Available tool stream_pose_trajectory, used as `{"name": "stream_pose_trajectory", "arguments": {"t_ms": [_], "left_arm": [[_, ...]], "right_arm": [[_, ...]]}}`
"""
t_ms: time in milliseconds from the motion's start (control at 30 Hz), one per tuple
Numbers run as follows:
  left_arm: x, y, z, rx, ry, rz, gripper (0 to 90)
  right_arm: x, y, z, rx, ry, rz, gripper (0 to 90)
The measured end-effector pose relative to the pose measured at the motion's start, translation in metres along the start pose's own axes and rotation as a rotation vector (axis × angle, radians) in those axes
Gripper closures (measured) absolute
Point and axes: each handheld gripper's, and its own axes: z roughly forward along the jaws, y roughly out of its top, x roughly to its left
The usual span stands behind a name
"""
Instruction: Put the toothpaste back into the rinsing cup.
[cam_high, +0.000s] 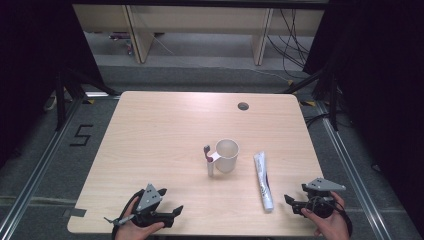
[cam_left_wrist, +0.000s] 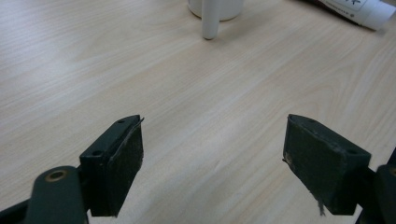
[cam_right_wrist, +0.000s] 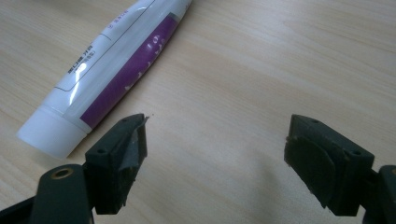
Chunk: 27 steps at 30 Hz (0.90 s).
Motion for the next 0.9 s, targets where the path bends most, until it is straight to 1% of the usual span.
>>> {"name": "stream_pose_trajectory", "arguments": {"t_ms": [33, 67, 100, 133, 167, 200, 233, 267, 300, 333, 367, 400, 433, 467, 500, 533, 567, 600, 633, 700, 733, 767, 800, 833, 867, 900], "left_arm": [[-0.002, -0.001, 0.002, -0.017, 0.0, -0.012, 19.8], [-0.002, -0.001, 0.002, -0.01, 0.002, -0.008, 19.8], [-0.001, 0.0, 0.001, 0.012, 0.012, 0.018, 19.8], [-0.001, 0.0, 0.001, 0.013, 0.009, 0.023, 19.8], [-0.003, 0.0, 0.003, 0.0, 0.01, 0.012, 19.8], [-0.003, 0.0, 0.003, 0.005, 0.012, 0.019, 19.8], [-0.003, 0.0, 0.003, 0.007, 0.013, 0.022, 19.8], [-0.003, 0.0, 0.003, 0.008, 0.011, 0.024, 19.8], [-0.002, 0.0, 0.003, 0.02, 0.013, 0.036, 19.8], [-0.002, -0.001, 0.003, 0.023, 0.014, 0.036, 19.8], [-0.003, -0.001, 0.004, 0.02, 0.013, 0.035, 19.8], [-0.003, -0.001, 0.005, 0.02, 0.011, 0.037, 19.8], [-0.005, -0.001, 0.006, 0.01, 0.005, 0.021, 19.8], [-0.005, -0.002, 0.006, 0.016, 0.007, 0.03, 19.9], [-0.004, -0.002, 0.005, 0.028, 0.004, 0.044, 19.9], [-0.005, -0.002, 0.006, 0.015, 0.005, 0.034, 19.9], [-0.006, -0.002, 0.006, 0.012, 0.007, 0.033, 19.9], [-0.006, -0.002, 0.005, 0.015, 0.014, 0.039, 20.0], [-0.006, -0.002, 0.005, 0.007, 0.009, 0.033, 20.1], [-0.005, -0.002, 0.004, 0.011, 0.013, 0.041, 20.1], [-0.005, -0.002, 0.004, 0.01, 0.013, 0.041, 20.1], [-0.005, -0.002, 0.004, 0.011, 0.014, 0.041, 20.1], [-0.005, -0.002, 0.004, 0.012, 0.013, 0.042, 20.1], [-0.006, -0.002, 0.004, 0.011, 0.013, 0.04, 20.1], [-0.006, -0.002, 0.004, 0.013, 0.012, 0.044, 20.1], [-0.006, -0.002, 0.004, 0.017, 0.011, 0.051, 20.1]], "right_arm": [[-0.001, 0.0, -0.001, -0.001, -0.013, -0.013, 21.5], [-0.003, 0.0, 0.0, -0.013, -0.02, -0.04, 21.2], [-0.002, 0.0, -0.001, -0.002, -0.019, -0.014, 20.8], [-0.001, 0.001, -0.003, 0.007, -0.028, 0.008, 20.1], [-0.001, 0.001, -0.003, 0.011, -0.021, 0.009, 19.4], [-0.001, 0.001, -0.002, 0.007, -0.015, 0.014, 17.8], [-0.001, 0.002, -0.002, 0.014, 0.0, 0.026, 16.5], [-0.001, 0.003, -0.002, 0.013, -0.001, 0.034, 16.5], [-0.001, 0.004, -0.003, 0.021, 0.0, 0.042, 16.0], [0.002, 0.008, -0.001, 0.022, 0.021, 0.073, 15.9], [0.002, 0.008, -0.001, 0.022, 0.021, 0.073, 15.9], [0.0, 0.011, -0.001, 0.01, 0.025, 0.047, 15.8], [0.004, 0.015, -0.003, 0.022, 0.036, 0.08, 15.9], [0.004, 0.02, -0.003, 0.012, 0.044, 0.047, 16.0], [0.006, 0.022, -0.003, -0.001, 0.046, 0.04, 16.4], [0.006, 0.025, -0.004, 0.005, 0.036, 0.033, 16.8], [0.007, 0.027, -0.005, 0.006, 0.035, 0.017, 18.1], [0.007, 0.029, -0.004, 0.003, 0.036, 0.0, 20.8], [0.009, 0.031, -0.004, 0.009, 0.039, -0.002, 23.5], [0.009, 0.034, -0.004, 0.011, 0.035, -0.03, 24.5], [0.011, 0.036, -0.004, 0.018, 0.03, -0.014, 25.6], [0.01, 0.039, -0.003, 0.013, 0.04, -0.031, 27.0], [0.012, 0.042, -0.003, 0.021, 0.036, -0.002, 27.4], [0.012, 0.044, -0.003, 0.022, 0.024, -0.025, 28.5], [0.013, 0.048, -0.001, 0.023, 0.044, -0.01, 29.9], [0.013, 0.051, 0.001, 0.019, 0.043, -0.024, 30.5]]}}
